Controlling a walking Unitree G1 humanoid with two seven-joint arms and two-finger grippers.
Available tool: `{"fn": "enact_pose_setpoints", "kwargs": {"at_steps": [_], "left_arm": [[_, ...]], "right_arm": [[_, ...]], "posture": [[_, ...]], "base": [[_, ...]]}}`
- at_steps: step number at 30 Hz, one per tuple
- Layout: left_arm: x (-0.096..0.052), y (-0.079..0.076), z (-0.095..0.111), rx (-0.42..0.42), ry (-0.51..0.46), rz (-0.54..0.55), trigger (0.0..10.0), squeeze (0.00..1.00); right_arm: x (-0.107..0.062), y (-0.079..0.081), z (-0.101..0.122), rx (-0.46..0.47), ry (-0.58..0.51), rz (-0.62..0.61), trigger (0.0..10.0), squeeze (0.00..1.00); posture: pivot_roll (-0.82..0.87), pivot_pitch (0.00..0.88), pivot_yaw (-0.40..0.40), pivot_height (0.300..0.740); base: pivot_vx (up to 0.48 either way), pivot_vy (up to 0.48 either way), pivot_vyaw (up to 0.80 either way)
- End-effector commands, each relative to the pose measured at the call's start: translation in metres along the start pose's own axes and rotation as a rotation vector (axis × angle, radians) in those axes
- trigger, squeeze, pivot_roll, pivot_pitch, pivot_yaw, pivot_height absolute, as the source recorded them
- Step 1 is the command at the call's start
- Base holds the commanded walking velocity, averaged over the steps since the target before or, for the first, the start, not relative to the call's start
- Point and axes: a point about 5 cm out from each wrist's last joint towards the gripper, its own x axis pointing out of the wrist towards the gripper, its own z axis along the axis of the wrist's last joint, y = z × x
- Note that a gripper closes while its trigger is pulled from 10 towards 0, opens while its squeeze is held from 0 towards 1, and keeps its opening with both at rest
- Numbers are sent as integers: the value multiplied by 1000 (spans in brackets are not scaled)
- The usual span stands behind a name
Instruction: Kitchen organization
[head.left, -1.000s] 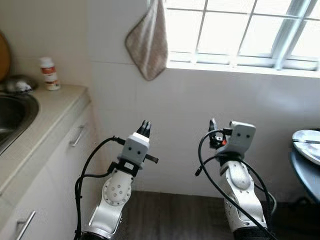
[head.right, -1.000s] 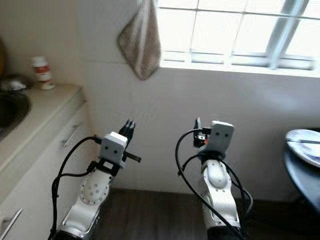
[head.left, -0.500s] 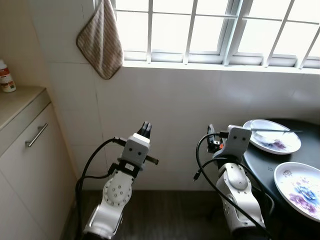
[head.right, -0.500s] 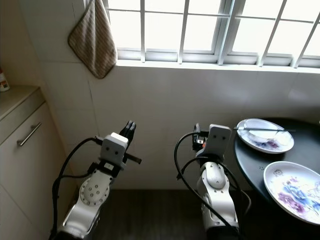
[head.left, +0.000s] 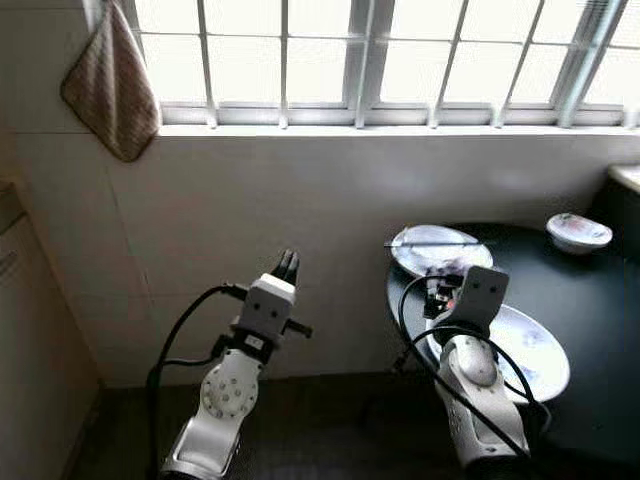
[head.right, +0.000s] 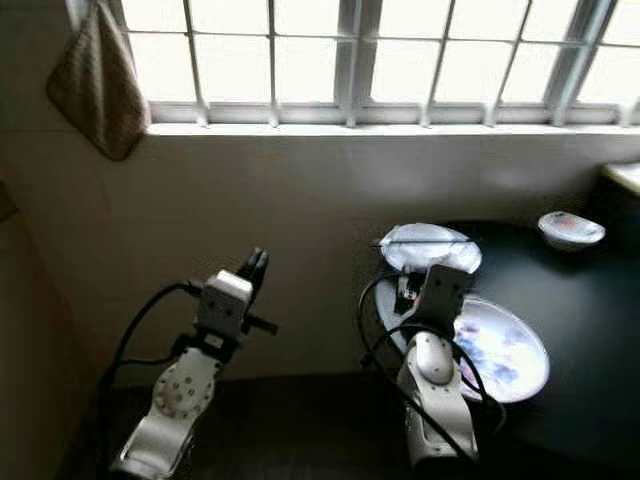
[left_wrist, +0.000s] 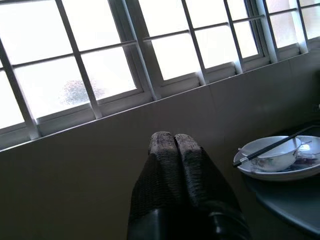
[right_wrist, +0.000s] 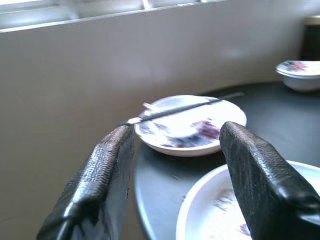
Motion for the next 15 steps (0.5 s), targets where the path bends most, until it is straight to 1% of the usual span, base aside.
{"fn": "enact_pose_setpoints", "kwargs": {"at_steps": [1, 4, 8, 11, 14, 15], "left_arm": [[2, 1, 0, -10, 5, 4, 10000, 0], [1, 1, -1, -13, 10, 5, 10000, 0], [1, 1, -1, -14, 11, 5, 10000, 0], [1, 1, -2, -16, 14, 2, 10000, 0], [1, 1, -2, -15, 16, 0, 10000, 0], [1, 1, -2, -15, 17, 0, 10000, 0]], "right_arm": [[3, -9, -3, -11, 34, -61, 10000, 0], [5, -17, -8, 18, 73, -108, 10000, 0], [5, -19, -9, 32, 88, -124, 10000, 0], [7, -20, -11, 30, 107, -130, 10000, 0], [8, -21, -12, 48, 124, -136, 10000, 0], [9, -21, -15, 54, 145, -129, 10000, 0]], "posture": [[39, 0, -23, 740], [39, 0, -23, 740], [39, 0, -24, 740], [39, 0, -23, 740], [39, 0, -23, 740], [41, 0, -23, 740]], "base": [[0, 0, -800], [0, 0, -800], [0, 0, -800], [0, 0, 0], [0, 0, 0], [0, 0, 0]]}}
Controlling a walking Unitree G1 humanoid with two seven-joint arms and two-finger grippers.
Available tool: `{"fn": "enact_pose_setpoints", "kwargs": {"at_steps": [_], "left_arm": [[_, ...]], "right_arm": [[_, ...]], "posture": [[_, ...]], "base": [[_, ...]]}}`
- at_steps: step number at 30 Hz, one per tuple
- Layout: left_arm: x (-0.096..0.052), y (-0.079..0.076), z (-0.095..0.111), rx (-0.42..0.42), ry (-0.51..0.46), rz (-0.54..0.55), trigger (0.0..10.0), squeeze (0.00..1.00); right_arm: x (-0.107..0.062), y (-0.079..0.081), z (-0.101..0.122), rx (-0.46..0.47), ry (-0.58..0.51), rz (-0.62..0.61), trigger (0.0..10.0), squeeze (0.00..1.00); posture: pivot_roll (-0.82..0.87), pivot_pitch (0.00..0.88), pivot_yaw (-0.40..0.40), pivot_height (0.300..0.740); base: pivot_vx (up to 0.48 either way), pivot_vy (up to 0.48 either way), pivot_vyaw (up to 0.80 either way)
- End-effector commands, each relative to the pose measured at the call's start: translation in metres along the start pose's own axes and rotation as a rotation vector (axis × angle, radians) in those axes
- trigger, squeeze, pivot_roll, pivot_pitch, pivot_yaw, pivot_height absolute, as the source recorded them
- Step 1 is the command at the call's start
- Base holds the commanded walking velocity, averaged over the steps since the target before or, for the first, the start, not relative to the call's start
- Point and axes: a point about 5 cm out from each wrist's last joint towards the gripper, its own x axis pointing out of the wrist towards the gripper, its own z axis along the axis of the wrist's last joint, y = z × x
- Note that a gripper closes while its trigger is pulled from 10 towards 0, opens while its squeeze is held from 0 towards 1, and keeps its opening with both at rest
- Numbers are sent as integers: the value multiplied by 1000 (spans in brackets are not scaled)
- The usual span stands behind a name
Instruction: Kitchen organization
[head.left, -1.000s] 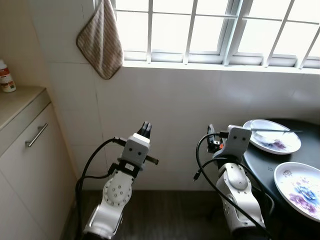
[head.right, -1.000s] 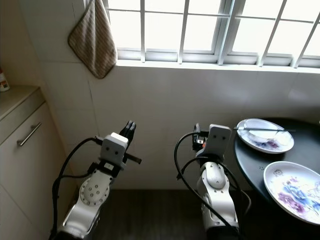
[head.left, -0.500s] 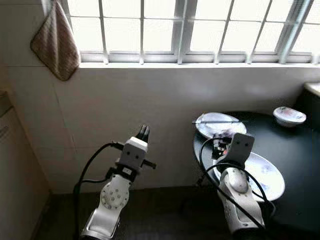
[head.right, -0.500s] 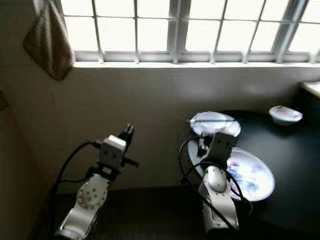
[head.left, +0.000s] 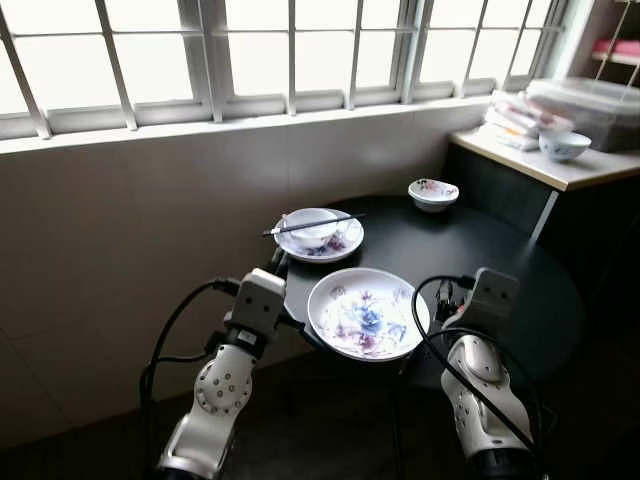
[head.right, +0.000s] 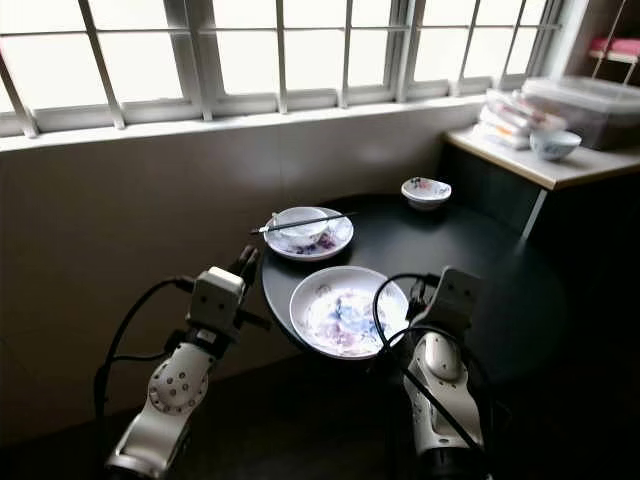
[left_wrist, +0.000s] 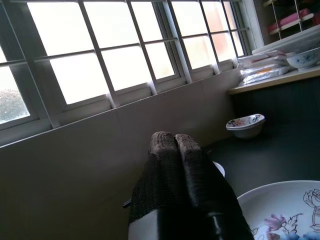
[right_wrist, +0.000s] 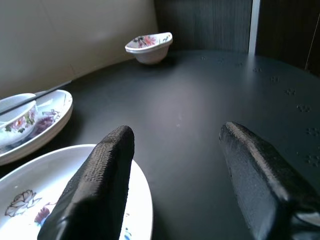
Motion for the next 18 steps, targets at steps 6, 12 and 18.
{"fn": "enact_pose_setpoints", "kwargs": {"at_steps": [6, 12, 18], "left_arm": [[0, -3, -1, -7, 12, -13, 10000, 0], [-1, -2, -3, -34, 26, 1, 10000, 0], [0, -1, -4, -25, 26, -1, 10000, 0]], "right_arm": [[5, 0, -18, 38, 143, 37, 10000, 0], [8, -1, -28, 48, 202, 74, 10000, 0], [12, -9, -34, 68, 223, 16, 10000, 0]], "posture": [[43, 0, -22, 740], [45, 0, -23, 740], [52, 0, -24, 740]], "base": [[0, 0, 0], [0, 0, 0], [0, 0, 0]]}}
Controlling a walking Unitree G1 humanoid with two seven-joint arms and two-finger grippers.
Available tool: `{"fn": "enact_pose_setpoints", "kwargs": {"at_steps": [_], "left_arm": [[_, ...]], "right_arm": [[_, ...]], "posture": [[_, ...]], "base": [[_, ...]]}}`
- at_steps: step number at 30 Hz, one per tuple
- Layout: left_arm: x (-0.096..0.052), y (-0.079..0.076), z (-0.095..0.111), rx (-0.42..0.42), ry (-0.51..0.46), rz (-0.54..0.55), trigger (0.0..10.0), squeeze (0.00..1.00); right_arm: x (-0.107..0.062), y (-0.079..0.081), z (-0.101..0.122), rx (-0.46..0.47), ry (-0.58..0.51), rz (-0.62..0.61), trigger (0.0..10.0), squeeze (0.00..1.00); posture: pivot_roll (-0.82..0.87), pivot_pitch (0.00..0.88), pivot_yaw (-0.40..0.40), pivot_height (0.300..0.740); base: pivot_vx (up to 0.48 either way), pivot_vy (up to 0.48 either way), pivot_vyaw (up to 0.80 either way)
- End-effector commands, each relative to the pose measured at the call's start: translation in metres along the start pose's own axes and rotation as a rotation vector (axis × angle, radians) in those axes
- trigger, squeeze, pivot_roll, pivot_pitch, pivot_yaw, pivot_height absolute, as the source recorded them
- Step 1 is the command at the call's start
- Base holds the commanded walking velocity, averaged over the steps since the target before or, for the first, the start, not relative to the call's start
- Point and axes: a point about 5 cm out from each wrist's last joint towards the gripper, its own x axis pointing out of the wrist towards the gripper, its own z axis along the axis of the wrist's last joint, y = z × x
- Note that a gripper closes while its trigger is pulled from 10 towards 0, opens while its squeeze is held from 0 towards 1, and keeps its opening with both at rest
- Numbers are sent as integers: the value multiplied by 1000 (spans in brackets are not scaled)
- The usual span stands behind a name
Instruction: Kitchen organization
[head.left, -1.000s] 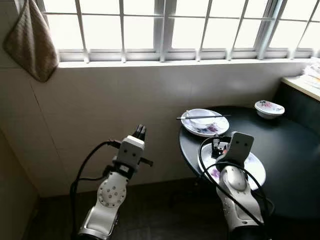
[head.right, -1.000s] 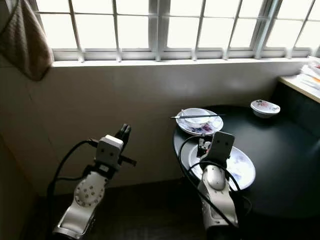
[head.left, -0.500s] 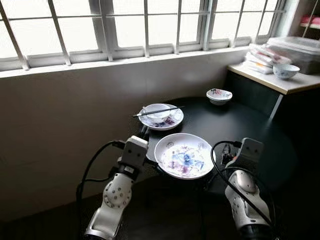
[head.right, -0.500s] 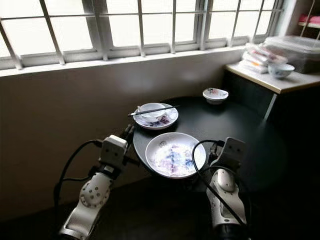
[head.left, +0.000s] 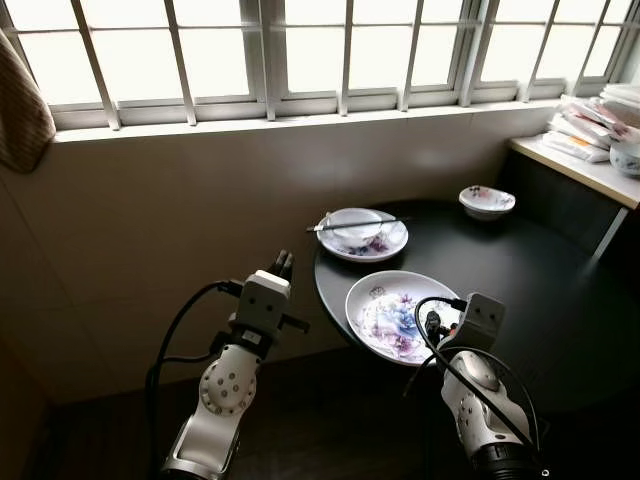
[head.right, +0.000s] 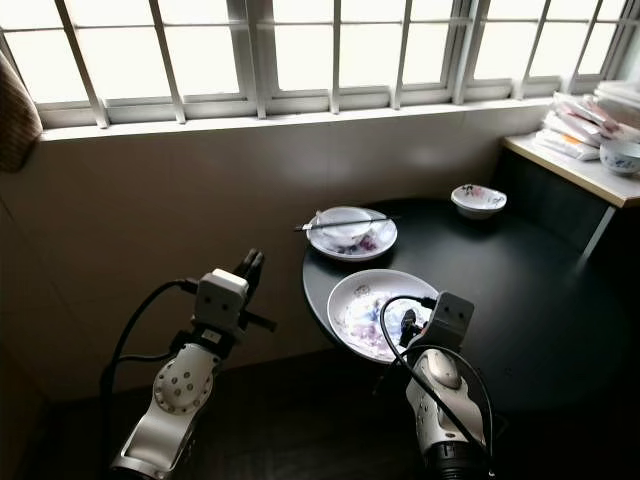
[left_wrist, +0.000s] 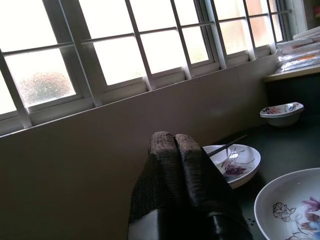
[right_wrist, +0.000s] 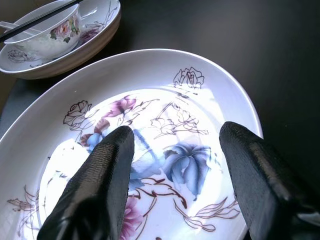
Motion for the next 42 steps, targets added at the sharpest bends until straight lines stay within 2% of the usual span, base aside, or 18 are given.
{"fn": "enact_pose_setpoints", "kwargs": {"at_steps": [1, 9, 18, 20, 26, 35, 42], "left_arm": [[0, 0, -2, -5, 18, -4, 10000, 0], [-1, -1, -3, -5, 20, -8, 10000, 0], [0, -2, -4, -5, 21, -13, 10000, 0], [0, -2, -4, -5, 23, -12, 10000, 0], [-1, -2, -5, -4, 29, -11, 10000, 0], [-1, -2, -6, -2, 35, -11, 10000, 0], [-1, -2, -8, -5, 42, -8, 10000, 0]], "right_arm": [[2, -4, 8, 12, -40, -50, 10000, 0], [3, -6, 7, 0, -39, -69, 10000, 0], [3, -20, 7, -34, -60, -195, 10000, 0], [2, -28, 9, -59, -79, -256, 10000, 0], [3, -30, 6, -58, -57, -259, 10000, 0], [5, -31, -10, 10, 30, -260, 10000, 0], [7, -17, -23, 136, 117, -156, 10000, 0]], "posture": [[54, 0, -25, 740], [53, 0, -24, 740], [51, 0, -22, 740], [52, 0, -23, 740], [51, 0, -24, 740], [52, 0, -24, 740], [51, 0, -26, 740]], "base": [[0, 0, 0], [0, 0, 0], [0, 0, 0], [0, 0, 0], [0, 0, 0], [0, 0, 0], [0, 0, 0]]}}
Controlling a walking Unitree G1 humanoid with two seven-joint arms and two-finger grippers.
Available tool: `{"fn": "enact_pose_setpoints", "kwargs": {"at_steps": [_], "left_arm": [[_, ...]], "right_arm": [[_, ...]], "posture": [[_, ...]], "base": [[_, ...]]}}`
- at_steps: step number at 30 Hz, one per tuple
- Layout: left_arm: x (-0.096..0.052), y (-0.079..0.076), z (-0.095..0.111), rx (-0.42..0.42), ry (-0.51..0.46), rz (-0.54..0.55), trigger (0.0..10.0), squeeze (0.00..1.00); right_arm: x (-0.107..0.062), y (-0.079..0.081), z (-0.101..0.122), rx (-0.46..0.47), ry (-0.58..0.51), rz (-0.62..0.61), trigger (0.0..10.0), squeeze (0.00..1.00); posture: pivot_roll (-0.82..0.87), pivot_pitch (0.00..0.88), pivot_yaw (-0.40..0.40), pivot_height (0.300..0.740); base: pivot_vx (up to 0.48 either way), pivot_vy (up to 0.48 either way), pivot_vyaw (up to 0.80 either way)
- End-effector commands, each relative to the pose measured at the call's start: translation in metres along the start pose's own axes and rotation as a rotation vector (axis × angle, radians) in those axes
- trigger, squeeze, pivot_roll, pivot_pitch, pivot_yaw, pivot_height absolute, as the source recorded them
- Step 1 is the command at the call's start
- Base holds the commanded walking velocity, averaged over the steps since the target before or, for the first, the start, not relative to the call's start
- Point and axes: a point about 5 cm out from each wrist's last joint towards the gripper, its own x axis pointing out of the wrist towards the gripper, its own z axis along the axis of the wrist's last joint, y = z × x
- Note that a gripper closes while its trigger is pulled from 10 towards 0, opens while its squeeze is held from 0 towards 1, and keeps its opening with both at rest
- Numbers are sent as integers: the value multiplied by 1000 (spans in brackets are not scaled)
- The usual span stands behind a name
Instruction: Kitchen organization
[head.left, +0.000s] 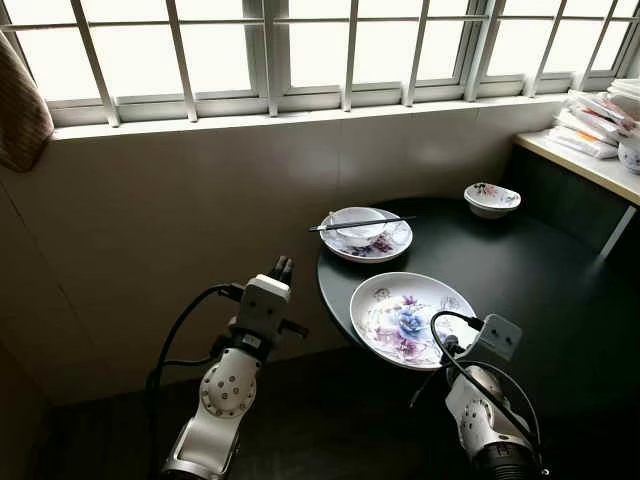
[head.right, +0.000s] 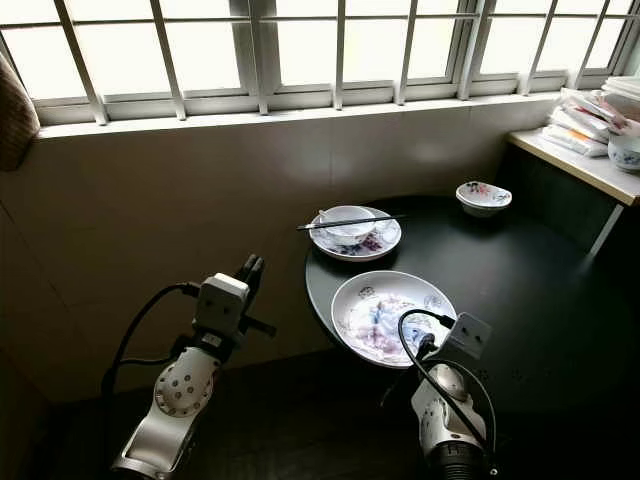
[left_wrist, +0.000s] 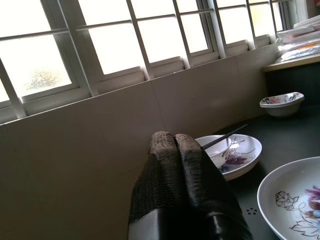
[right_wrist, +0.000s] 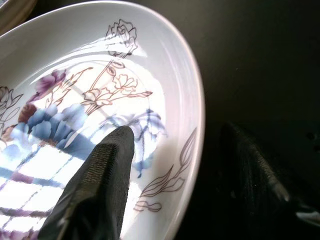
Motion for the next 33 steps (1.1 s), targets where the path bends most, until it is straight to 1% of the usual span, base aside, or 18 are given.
{"fn": "enact_pose_setpoints", "kwargs": {"at_steps": [1, 6, 9, 10, 11, 12, 13, 18, 26, 28, 31, 32, 33], "left_arm": [[1, 0, -2, -4, 14, -1, 10000, 0], [0, -1, -2, -5, 17, 1, 10000, 0], [0, 0, -3, -5, 21, 0, 10000, 0], [0, 0, -4, -4, 22, 1, 10000, 0], [0, 0, -4, -4, 22, 1, 10000, 0], [0, 0, -4, -4, 23, 1, 10000, 0], [0, 0, -4, -4, 24, 1, 10000, 0], [0, 0, -5, -6, 29, 1, 10000, 0], [-1, -1, -7, -7, 40, -1, 10000, 0], [-1, -1, -7, -6, 41, 0, 10000, 0], [-1, 0, -8, -5, 42, 2, 10000, 0], [-1, 0, -8, -5, 43, 2, 10000, 0], [-1, 0, -8, -5, 44, 2, 10000, 0]], "right_arm": [[0, 5, -3, 42, 40, 28, 10000, 0], [0, 11, -13, 126, 126, 78, 10000, 0], [0, 13, -16, 167, 149, 88, 10000, 0], [0, 12, -17, 180, 152, 83, 7804, 0], [0, 12, -17, 188, 153, 80, 3922, 0], [0, 11, -17, 195, 154, 78, 3922, 0], [0, 10, -17, 210, 155, 71, 0, 0], [1, 7, -17, 216, 155, 46, 0, 0], [1, 7, -12, 206, 129, 49, 0, 0], [0, 10, -8, 207, 114, 53, 0, 0], [-4, 20, 4, 203, 56, 103, 0, 0], [-6, 25, 9, 202, 35, 122, 0, 0], [-10, 34, 17, 211, 0, 163, 0, 0]], "posture": [[51, 0, -26, 740], [51, 0, -26, 740], [51, 0, -26, 740], [51, 0, -26, 740], [51, 0, -26, 740], [51, 0, -25, 740], [51, 0, -25, 740], [48, 0, -23, 740], [47, 0, -23, 740], [51, 0, -23, 740], [47, 0, -22, 740], [47, 0, -22, 740], [47, 0, -22, 740]], "base": [[0, 0, 0], [0, 0, 0], [0, 0, 0], [0, 0, 0], [0, 0, 0], [0, 0, 0], [0, 0, 0], [0, 0, 0], [0, 0, 0], [0, 0, 0], [0, 0, 0], [0, 0, 0], [0, 0, 0]]}}
